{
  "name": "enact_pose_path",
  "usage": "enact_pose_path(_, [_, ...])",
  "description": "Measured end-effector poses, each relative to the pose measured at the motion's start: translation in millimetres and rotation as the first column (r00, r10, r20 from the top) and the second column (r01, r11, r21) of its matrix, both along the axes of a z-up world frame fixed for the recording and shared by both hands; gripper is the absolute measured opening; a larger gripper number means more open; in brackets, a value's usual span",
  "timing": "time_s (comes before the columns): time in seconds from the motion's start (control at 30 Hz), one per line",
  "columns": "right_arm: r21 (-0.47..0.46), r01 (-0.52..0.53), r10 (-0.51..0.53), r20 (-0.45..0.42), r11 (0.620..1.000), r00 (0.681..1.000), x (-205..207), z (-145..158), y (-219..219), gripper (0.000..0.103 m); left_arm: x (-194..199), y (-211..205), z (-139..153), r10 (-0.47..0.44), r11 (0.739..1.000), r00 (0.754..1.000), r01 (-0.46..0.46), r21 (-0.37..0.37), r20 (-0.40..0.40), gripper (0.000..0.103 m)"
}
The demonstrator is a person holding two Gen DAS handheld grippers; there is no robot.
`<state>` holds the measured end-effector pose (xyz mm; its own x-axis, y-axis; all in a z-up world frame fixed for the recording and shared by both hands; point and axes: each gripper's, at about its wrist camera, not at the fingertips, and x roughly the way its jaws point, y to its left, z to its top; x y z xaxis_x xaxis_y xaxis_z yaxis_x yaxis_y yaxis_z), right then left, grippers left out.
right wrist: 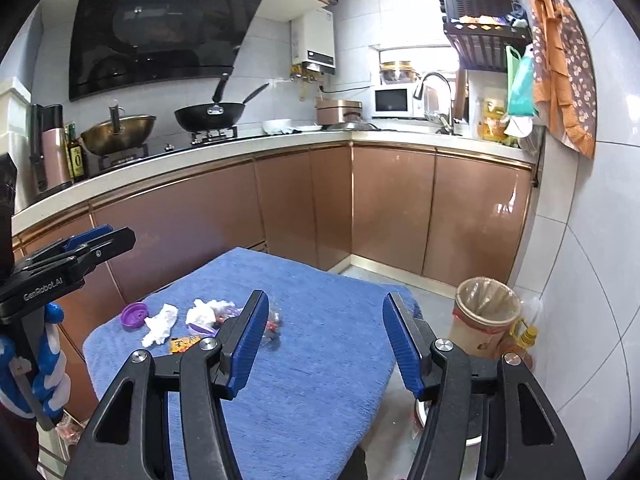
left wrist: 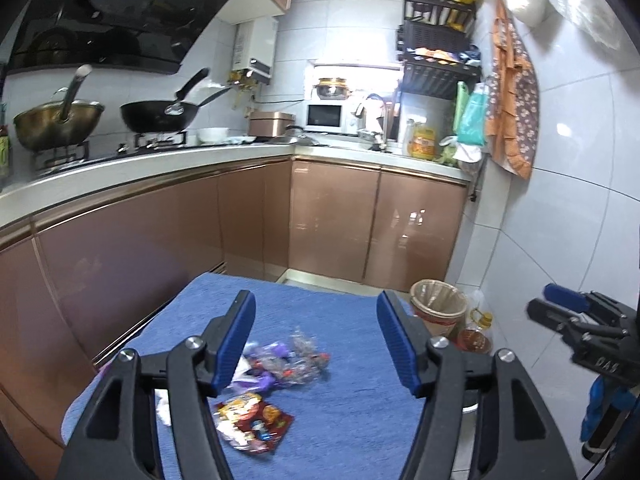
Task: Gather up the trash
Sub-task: 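Move both open tools back over the table trash, then grasp the white tissue with the left tool while the right tool grasps a clear plastic wrapper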
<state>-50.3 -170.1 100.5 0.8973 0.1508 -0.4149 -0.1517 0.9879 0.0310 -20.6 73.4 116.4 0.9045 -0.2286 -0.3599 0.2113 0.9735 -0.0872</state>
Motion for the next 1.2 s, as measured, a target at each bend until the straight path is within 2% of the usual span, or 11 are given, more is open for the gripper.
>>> enact_pose_path(0.23, [0.015,-0.046,0.047,-0.030,0.999,0.998,20.0,-11.0,11.3,0.059,11.3,67.0,-17.2,0.123,0.992,0.992,-0.123,0.004,-0.034,0.061])
enact_pose_path(0.5, [0.017,-0.098,0.099,-0.093,0.995,0.991,55.8,-35.8,30.8,0.059,28.9,147.9,-48.8,0.264,0.964,0.960,-0.265,0.008,-0.092,0.061])
enact_pose_path(0.6, [0.022,-0.112,0.114,-0.126,0.993,0.985,74.7,-48.4,38.5,0.059,37.6,169.0,-66.1,0.282,0.958,0.950,-0.286,-0.009,-0.136,0.061])
enact_pose_path(0.77, [0.023,-0.139,0.141,-0.196,0.990,0.970,107.6,-77.3,53.7,0.059,63.0,174.5,-102.8,0.228,0.970,0.946,-0.241,-0.026,-0.232,0.061])
enact_pose_path(0.9, [0.034,-0.163,0.166,-0.255,0.986,0.953,132.7,-104.6,62.8,0.059,94.0,155.5,-130.3,0.116,0.986,0.938,-0.147,-0.074,-0.326,0.061])
enact_pose_path(1.03, [0.051,-0.187,0.193,-0.309,0.981,0.931,159.1,-131.4,68.0,0.059,129.5,133.9,-158.3,0.019,0.991,0.912,-0.071,-0.112,-0.410,0.058])
enact_pose_path(1.2, [0.071,-0.222,0.232,-0.362,0.973,0.903,188.4,-159.4,74.6,0.059,164.7,114.9,-186.1,-0.037,0.991,0.875,-0.030,-0.129,-0.483,0.053])
